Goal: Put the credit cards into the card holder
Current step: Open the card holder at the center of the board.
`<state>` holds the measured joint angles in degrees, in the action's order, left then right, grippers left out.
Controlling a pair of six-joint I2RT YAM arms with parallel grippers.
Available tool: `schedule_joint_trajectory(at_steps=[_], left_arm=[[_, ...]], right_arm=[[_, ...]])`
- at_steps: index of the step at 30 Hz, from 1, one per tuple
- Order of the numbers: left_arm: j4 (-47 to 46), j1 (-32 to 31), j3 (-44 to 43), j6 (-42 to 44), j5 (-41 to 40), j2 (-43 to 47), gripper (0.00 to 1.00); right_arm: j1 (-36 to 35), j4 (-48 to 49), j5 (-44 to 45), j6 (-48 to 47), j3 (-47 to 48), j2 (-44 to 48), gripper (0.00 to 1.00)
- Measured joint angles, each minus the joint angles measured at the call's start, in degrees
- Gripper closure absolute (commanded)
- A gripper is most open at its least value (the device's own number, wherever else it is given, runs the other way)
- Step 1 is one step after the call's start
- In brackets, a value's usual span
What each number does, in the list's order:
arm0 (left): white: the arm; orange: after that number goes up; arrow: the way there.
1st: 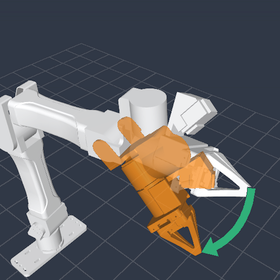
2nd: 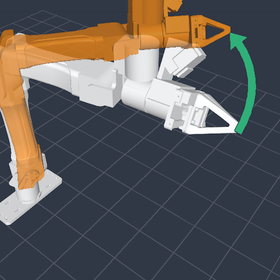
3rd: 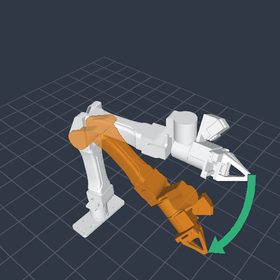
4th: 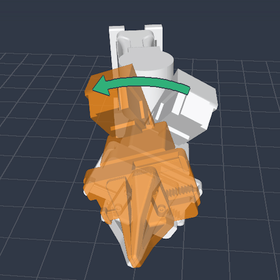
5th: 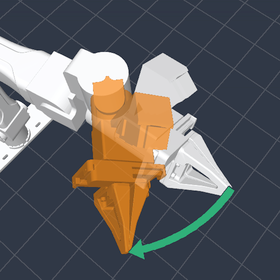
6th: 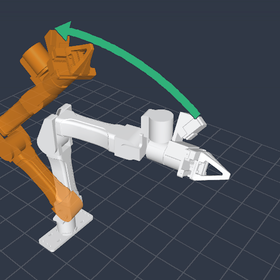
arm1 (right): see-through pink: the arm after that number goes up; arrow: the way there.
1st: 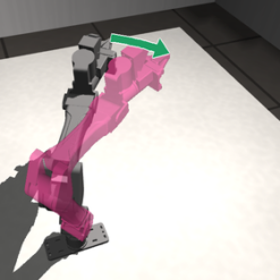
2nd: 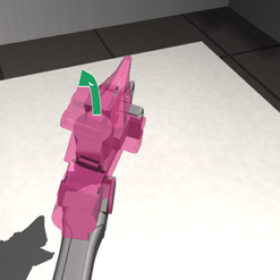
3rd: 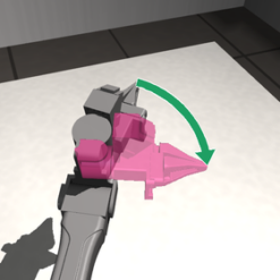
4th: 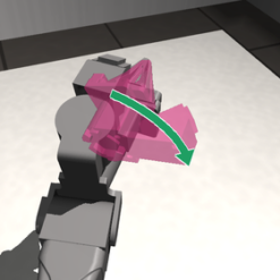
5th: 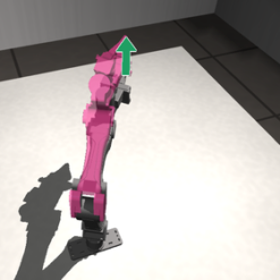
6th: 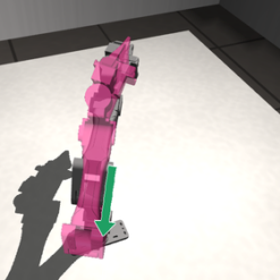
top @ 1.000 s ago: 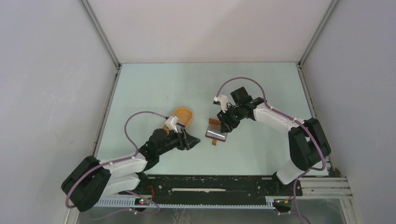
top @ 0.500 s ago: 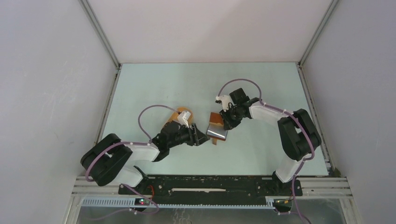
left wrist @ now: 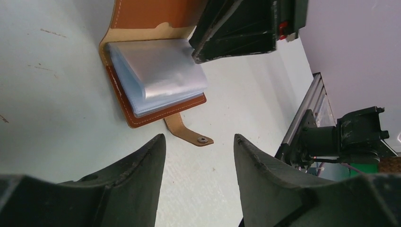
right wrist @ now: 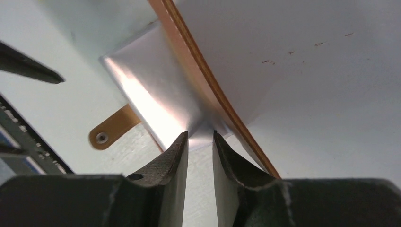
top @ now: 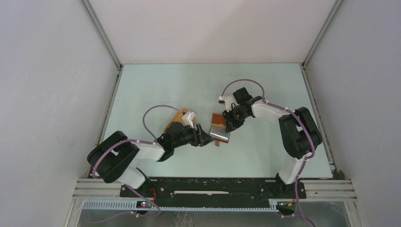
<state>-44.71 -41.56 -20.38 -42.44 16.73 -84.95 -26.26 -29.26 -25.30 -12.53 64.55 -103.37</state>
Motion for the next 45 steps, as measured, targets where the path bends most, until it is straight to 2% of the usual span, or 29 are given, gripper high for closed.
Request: schedule_joint_trajectory(at_steps=[6, 10, 23, 28, 35, 40, 45], left_arm=[[1.2, 0.0, 0.0, 1.0, -0.2, 1.5, 0.4], [2.3, 0.0, -0.5, 1.6, -0.2, 1.6, 0.4], [2.7, 0.0, -2.8, 1.9, -0.2, 1.6, 0.4], [2.9, 0.0, -2.8, 2.0, -0.5, 1.7, 0.4], [3.7, -0.1, -2.1, 2.7, -1.7, 5.9, 0.4], [3.9, -0.1, 0.5, 3.5, -3.1, 10.9, 0.38], [2.8, -0.2, 3.6, 2.8, -4.8, 15.1, 0.35]], right_arm=[[1.1, -1.1, -5.1, -1.2, 0.0, 5.4, 0.62], [1.2, -0.3, -4.7, -1.6, 0.0, 7.2, 0.6], [-2.2, 0.0, 11.3, -2.6, 8.2, -3.6, 0.62], [-4.0, -1.9, 13.5, -3.9, 9.0, -6.6, 0.63], [-2.5, -4.1, 9.7, -4.0, 9.2, -5.4, 0.63], [-0.1, -4.9, -1.0, -4.0, 7.3, -0.1, 0.63], [0.6, -5.4, -7.1, -4.0, 6.5, 3.1, 0.62]])
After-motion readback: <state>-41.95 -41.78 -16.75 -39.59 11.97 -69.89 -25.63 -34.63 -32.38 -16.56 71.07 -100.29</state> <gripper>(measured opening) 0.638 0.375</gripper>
